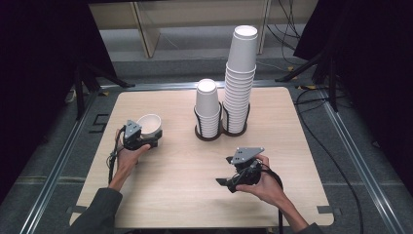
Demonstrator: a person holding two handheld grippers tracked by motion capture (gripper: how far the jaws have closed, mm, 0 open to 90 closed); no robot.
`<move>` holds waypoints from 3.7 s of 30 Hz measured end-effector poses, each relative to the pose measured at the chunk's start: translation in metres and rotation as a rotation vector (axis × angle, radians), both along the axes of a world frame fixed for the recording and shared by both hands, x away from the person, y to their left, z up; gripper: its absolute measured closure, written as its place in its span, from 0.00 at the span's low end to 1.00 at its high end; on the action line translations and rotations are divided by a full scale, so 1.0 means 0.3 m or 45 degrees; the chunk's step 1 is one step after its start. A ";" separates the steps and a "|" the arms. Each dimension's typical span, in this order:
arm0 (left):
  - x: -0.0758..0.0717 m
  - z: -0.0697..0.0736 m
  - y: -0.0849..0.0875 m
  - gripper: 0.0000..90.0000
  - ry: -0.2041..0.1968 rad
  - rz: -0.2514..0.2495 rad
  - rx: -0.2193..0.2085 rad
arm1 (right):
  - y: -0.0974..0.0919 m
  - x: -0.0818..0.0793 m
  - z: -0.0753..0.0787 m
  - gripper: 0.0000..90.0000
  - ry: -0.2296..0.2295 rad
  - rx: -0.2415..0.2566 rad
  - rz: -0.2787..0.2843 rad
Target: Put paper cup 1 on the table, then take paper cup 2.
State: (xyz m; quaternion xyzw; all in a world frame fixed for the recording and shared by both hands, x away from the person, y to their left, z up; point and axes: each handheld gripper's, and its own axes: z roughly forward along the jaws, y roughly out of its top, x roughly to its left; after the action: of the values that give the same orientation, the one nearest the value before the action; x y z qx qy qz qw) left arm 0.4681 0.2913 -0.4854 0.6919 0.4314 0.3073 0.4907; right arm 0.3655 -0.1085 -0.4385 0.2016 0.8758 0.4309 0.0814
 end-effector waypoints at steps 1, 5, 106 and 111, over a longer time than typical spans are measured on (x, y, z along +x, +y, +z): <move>-0.002 -0.002 0.002 0.14 0.015 0.004 0.011 | -0.001 -0.001 0.000 0.19 0.000 0.000 -0.001; 0.001 -0.016 0.003 0.15 0.022 -0.002 0.011 | -0.005 -0.005 0.000 0.19 0.006 -0.003 -0.006; -0.554 0.071 -0.115 0.16 0.096 -0.215 -0.047 | -0.265 0.344 0.508 0.17 -0.272 0.366 -0.575; -0.556 0.071 -0.117 0.16 0.105 -0.218 -0.045 | -0.258 0.385 0.567 0.17 -0.267 0.411 -0.587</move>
State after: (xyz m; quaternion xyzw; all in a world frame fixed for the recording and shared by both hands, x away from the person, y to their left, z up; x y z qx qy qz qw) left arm 0.3013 0.2563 -0.4641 0.7294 0.3959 0.2279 0.5092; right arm 0.4811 -0.1858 -0.2684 0.3601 0.7140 0.5530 0.2339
